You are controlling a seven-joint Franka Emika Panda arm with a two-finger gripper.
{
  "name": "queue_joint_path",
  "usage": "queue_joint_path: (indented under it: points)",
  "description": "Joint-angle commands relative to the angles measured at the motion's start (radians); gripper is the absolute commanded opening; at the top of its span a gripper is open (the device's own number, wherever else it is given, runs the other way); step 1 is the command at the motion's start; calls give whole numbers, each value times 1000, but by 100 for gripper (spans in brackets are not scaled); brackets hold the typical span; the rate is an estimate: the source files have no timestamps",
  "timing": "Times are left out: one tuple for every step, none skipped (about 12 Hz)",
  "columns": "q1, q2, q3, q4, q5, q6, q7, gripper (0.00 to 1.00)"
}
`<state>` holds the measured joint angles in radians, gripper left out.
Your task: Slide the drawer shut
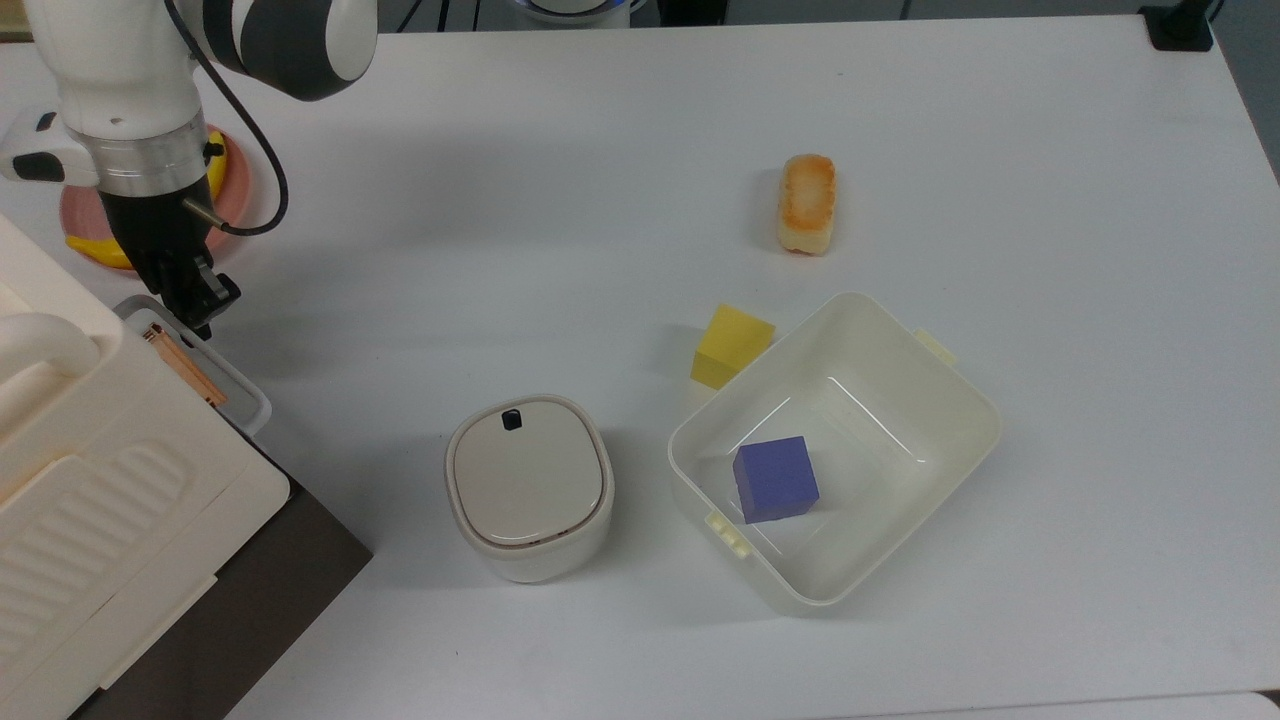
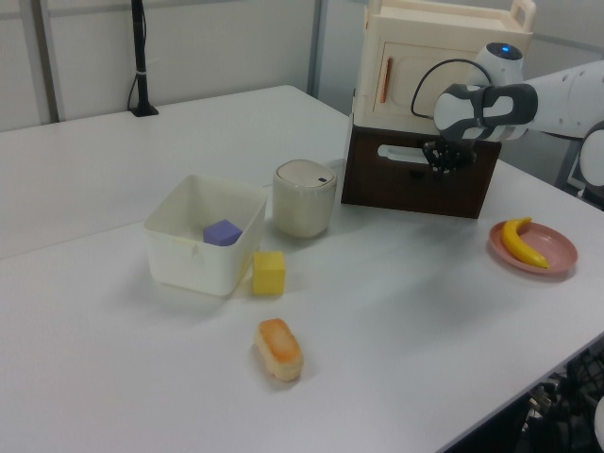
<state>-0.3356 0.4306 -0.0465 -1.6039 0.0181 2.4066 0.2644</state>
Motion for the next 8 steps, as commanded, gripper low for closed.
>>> queue_joint_path:
  points:
    - [32, -33, 16, 24, 10, -65, -5, 0]
    - [64, -55, 17, 24, 6, -119, -7, 0]
    - [97, -78, 19, 24, -1, -165, -8, 0]
    - [127, -104, 19, 24, -18, -223, -10, 0]
    - [148, -121, 19, 24, -30, -262, -10, 0]
    - [183, -147, 19, 24, -47, -321, -19, 0]
    - [217, -174, 19, 22, -64, -389, -54, 0]
    - [246, -205, 19, 22, -67, -458, -107, 0]
